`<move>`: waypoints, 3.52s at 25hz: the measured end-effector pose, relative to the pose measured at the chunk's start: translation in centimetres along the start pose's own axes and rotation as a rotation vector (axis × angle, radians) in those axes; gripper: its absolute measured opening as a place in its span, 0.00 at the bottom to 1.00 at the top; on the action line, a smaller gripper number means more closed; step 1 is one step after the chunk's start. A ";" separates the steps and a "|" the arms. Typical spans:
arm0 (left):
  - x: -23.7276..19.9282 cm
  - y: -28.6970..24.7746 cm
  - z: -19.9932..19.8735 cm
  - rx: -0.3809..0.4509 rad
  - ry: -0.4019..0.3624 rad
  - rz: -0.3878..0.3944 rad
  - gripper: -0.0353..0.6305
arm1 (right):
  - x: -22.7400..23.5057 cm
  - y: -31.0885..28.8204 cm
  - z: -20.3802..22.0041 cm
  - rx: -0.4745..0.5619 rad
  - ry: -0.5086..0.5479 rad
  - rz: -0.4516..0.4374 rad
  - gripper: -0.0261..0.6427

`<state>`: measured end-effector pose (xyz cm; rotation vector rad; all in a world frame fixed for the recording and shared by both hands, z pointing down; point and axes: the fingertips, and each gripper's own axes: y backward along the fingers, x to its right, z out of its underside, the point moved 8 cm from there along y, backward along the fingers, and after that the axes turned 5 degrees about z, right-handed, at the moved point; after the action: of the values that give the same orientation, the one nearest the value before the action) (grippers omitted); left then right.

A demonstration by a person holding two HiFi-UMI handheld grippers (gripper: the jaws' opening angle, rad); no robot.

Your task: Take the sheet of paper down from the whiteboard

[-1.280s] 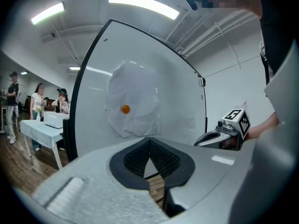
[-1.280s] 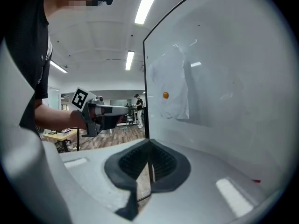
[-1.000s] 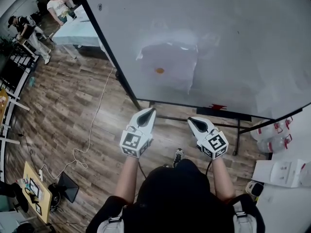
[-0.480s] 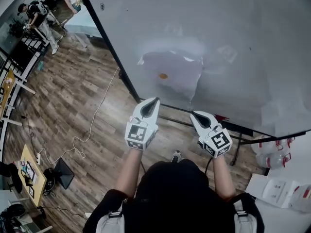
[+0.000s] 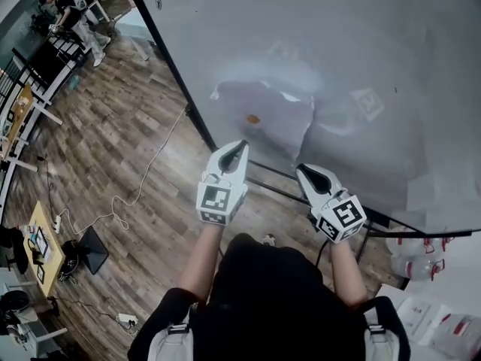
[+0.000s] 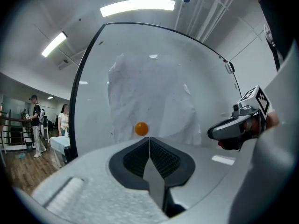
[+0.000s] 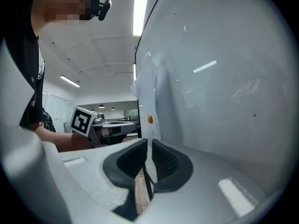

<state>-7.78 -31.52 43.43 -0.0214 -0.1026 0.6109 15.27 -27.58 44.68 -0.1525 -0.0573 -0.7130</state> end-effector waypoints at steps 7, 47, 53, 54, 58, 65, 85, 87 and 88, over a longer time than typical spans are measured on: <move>-0.2 -1.1 -0.7 0.003 -0.022 -0.050 0.19 | 0.3 -1.0 -1.1 0.015 0.044 0.017 0.17; -1.2 -5.4 -1.3 0.004 -0.117 -0.115 0.26 | 1.2 -4.1 -2.9 0.029 0.017 0.069 0.05; -1.4 -5.3 -0.9 0.013 -0.116 -0.100 0.25 | 1.2 -4.4 -2.6 0.037 -0.007 0.070 0.05; -1.5 -5.3 -0.9 0.013 -0.115 -0.096 0.25 | 1.3 -4.5 -2.5 0.037 -0.013 0.070 0.05; -1.5 -5.3 -1.0 0.010 -0.108 -0.086 0.25 | 1.4 -4.3 -2.3 0.038 -0.036 0.067 0.05; -1.1 -5.0 -1.0 0.005 -0.103 -0.084 0.25 | 1.2 -4.0 -2.0 0.026 -0.041 0.058 0.05; 1.6 -1.4 0.1 -0.011 -0.081 -0.104 0.25 | 0.4 -1.1 0.2 0.016 -0.065 0.060 0.05; 2.2 -0.9 0.3 -0.019 -0.082 -0.108 0.25 | 0.4 -0.6 0.9 0.013 -0.056 0.066 0.05; 2.3 -0.5 0.5 -0.024 -0.081 -0.110 0.25 | 0.2 -0.4 1.3 0.008 -0.048 0.070 0.05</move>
<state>-5.63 -30.63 44.19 -0.0143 -0.1883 0.5004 15.22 -27.79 46.06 -0.1634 -0.1000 -0.6396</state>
